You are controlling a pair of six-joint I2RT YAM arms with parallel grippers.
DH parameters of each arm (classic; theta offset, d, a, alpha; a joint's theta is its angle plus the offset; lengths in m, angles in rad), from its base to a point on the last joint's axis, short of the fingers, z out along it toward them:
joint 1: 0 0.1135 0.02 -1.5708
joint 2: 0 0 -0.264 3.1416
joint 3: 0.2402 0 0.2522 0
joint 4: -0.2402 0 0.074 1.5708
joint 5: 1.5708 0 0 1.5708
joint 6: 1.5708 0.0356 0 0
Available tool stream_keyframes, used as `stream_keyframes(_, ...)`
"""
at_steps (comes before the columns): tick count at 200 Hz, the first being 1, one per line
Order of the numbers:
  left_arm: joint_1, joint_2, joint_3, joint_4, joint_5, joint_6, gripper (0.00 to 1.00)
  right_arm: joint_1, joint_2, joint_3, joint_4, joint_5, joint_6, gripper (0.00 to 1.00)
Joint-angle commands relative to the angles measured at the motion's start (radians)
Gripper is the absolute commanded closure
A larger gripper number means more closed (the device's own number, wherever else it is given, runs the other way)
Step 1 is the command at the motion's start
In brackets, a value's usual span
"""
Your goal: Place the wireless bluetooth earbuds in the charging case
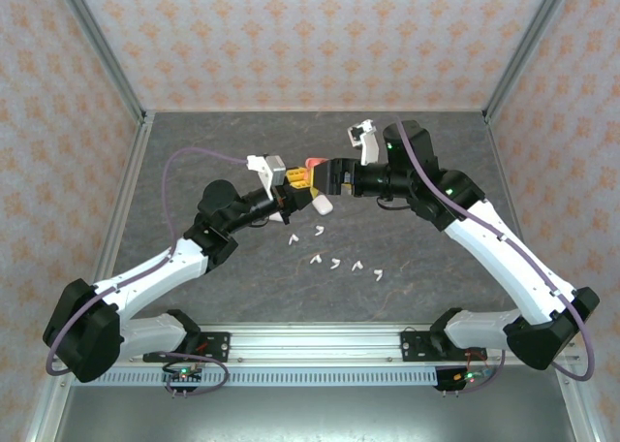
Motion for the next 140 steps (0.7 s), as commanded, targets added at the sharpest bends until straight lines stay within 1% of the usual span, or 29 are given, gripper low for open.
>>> stream_keyframes(1,-0.012,0.005,0.019,0.014,-0.022,0.018,1.0,0.003,0.0,0.039,-0.016,-0.018,-0.022,0.12)
stream_keyframes(140,-0.024,0.013,0.02,-0.012,-0.019,0.037,1.0,0.015,0.014,0.078,-0.067,-0.011,-0.048,0.12)
